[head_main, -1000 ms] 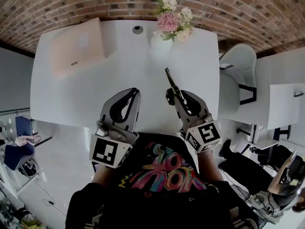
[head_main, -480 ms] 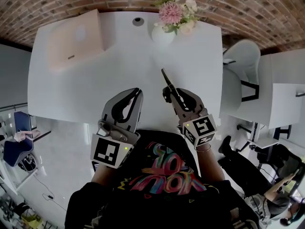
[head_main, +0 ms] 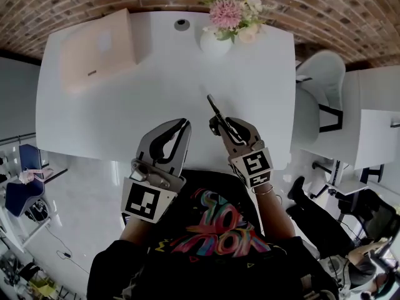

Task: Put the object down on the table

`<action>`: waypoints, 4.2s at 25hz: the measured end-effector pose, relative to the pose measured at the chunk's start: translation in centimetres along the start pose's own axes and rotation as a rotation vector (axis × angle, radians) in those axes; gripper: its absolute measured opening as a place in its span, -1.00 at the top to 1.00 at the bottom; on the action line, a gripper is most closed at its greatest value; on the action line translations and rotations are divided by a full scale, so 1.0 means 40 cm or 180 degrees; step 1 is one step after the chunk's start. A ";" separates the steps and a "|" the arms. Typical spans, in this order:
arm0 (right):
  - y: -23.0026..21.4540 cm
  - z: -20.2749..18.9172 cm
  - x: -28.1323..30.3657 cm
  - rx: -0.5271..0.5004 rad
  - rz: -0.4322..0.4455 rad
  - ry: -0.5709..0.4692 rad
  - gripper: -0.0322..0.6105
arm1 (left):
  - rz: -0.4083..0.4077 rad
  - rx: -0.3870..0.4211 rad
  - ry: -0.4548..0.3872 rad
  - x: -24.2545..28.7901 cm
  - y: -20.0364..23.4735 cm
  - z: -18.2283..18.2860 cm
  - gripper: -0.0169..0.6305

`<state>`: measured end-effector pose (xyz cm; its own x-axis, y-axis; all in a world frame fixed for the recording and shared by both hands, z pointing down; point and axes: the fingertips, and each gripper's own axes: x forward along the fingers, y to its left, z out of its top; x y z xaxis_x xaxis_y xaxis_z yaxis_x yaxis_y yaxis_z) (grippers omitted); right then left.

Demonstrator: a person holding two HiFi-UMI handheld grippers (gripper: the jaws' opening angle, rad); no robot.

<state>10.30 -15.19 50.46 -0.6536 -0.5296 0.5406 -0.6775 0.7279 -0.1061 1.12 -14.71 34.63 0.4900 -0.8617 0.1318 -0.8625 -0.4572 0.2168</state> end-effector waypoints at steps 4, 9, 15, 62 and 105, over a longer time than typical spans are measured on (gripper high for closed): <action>-0.001 -0.028 0.023 -0.0053 -0.0013 0.0048 0.58 | 0.0018 -0.0006 0.0028 -0.003 0.007 -0.013 0.84; -0.008 -0.051 0.050 -0.0020 -0.0040 0.0117 0.58 | 0.0010 -0.0027 0.0054 0.006 0.011 -0.024 0.84; -0.021 -0.095 0.068 -0.0048 -0.0117 0.0207 0.58 | -0.0004 -0.0063 0.0062 0.011 0.016 -0.027 0.84; 0.021 -0.173 0.132 -0.0352 0.0039 0.0451 0.44 | -0.0124 -0.0141 0.0170 0.012 0.016 -0.070 0.84; 0.076 -0.054 0.077 -0.0198 0.0163 0.0154 0.30 | -0.0170 0.0150 0.0052 -0.018 0.012 -0.010 0.84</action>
<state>6.96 -13.67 53.60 -0.6688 -0.4706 0.5756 -0.6204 0.7798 -0.0833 0.39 -14.24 35.02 0.5371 -0.8323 0.1372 -0.8399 -0.5127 0.1783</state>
